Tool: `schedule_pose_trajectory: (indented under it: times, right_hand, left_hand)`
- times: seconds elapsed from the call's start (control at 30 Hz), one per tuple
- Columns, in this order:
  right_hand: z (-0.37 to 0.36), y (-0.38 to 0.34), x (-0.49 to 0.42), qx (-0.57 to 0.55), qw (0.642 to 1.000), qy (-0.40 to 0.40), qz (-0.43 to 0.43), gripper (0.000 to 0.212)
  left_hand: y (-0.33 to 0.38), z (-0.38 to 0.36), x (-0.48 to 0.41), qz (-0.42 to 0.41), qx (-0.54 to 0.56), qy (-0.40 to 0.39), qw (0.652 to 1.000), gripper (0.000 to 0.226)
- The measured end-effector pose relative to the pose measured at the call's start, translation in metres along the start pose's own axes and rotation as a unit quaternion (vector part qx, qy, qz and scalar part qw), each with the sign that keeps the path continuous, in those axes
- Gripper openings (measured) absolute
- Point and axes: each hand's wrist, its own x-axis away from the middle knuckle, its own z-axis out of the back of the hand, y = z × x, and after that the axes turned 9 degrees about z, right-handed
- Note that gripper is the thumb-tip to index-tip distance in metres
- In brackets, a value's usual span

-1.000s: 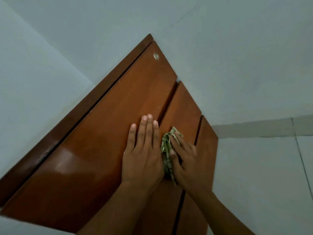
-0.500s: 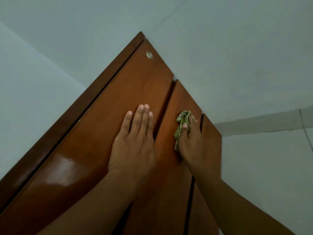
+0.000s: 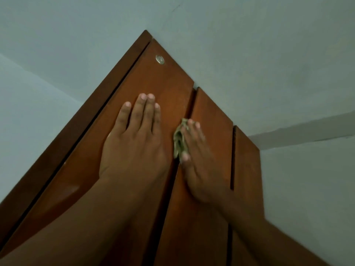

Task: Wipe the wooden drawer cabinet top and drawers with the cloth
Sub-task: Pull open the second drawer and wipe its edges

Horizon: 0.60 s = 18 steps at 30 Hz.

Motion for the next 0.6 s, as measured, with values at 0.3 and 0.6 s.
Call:
schedule_pose_trajectory:
  times: [0.3, 0.6]
  right_hand:
    - [0.025, 0.091, -0.052, 0.015, 0.975, 0.061, -0.213, 0.056]
    - [0.036, -0.029, 0.036, -0.017, 0.948, 0.196, -0.25, 0.025]
  left_hand:
    - [0.003, -0.003, 0.001, 0.015, 0.006, 0.017, 1.0, 0.068]
    - [0.003, -0.005, 0.004, 0.021, 0.029, 0.045, 0.998, 0.065]
